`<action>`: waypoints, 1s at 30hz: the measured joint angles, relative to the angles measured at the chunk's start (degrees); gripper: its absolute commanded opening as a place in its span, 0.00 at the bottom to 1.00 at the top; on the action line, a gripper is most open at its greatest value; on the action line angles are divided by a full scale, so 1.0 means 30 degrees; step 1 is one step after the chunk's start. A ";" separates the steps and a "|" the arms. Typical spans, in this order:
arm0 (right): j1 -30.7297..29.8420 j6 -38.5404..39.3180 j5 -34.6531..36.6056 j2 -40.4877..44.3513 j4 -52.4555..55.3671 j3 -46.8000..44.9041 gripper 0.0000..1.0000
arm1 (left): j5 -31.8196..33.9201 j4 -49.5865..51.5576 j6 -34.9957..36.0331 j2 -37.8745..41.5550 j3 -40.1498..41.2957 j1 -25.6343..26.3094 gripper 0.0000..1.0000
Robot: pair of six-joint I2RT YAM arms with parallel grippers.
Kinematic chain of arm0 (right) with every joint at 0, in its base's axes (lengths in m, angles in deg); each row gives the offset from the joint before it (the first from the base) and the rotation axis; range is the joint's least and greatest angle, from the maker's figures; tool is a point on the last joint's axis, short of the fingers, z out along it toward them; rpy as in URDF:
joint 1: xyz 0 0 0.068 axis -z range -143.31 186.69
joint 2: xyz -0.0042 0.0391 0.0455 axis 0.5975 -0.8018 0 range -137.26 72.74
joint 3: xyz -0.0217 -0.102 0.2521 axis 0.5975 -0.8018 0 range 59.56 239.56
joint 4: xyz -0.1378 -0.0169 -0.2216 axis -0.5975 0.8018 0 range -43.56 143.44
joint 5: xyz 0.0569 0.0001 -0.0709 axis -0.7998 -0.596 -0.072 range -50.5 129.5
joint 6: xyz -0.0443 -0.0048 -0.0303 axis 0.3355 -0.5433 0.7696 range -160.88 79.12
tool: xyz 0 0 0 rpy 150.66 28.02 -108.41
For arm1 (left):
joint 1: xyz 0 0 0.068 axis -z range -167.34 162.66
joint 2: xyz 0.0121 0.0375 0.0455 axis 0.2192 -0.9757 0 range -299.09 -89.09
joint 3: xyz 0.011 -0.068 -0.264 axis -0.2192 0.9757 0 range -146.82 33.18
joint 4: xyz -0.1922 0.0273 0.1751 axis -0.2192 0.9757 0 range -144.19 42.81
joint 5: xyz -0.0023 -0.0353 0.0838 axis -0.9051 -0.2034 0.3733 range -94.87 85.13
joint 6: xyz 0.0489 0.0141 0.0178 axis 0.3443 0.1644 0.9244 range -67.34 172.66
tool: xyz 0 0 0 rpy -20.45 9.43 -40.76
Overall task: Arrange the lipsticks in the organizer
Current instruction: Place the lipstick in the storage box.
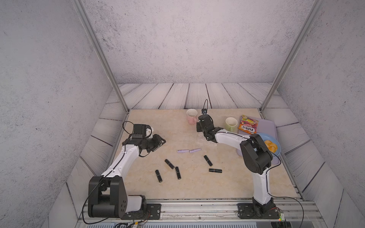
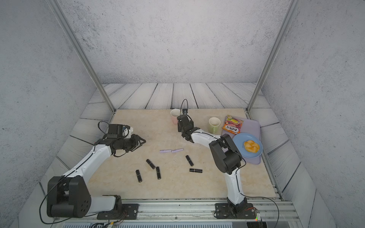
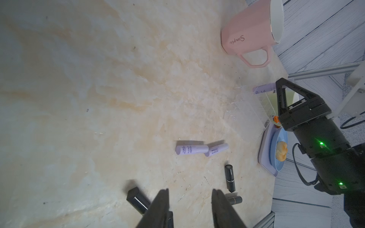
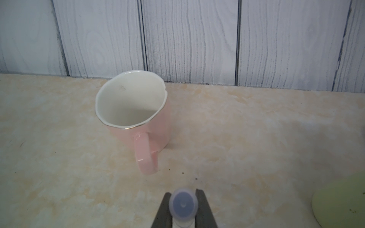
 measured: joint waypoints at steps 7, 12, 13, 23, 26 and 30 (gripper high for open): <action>0.0000 -0.0131 0.0000 -0.0007 -0.0204 -0.0284 0.15 | -0.0175 0.0007 -0.0124 0.0015 0.0022 0.0000 0.41; 0.0000 -0.0313 0.0015 0.0000 -0.0262 -0.0379 0.36 | -0.0342 0.0095 -0.0284 0.0423 0.0029 -0.0036 0.41; 0.0000 -0.0284 0.0015 0.0000 -0.0262 -0.0401 0.38 | -0.0386 0.0102 -0.0342 0.0590 0.0029 -0.0036 0.41; -0.0124 -0.0896 0.0481 0.1399 0.1333 -0.0670 0.53 | -0.0168 0.1603 -0.0546 0.1668 -0.0175 -0.0066 0.44; -0.0270 -0.1566 0.0153 0.3031 0.4116 0.0102 0.56 | 0.1581 0.3512 -0.0211 0.2317 -0.0838 -0.0066 0.48; -0.1239 -0.2076 -0.0656 0.5319 0.6987 0.0838 0.64 | 0.4648 0.5515 0.0022 0.3497 -0.1472 -0.0066 0.53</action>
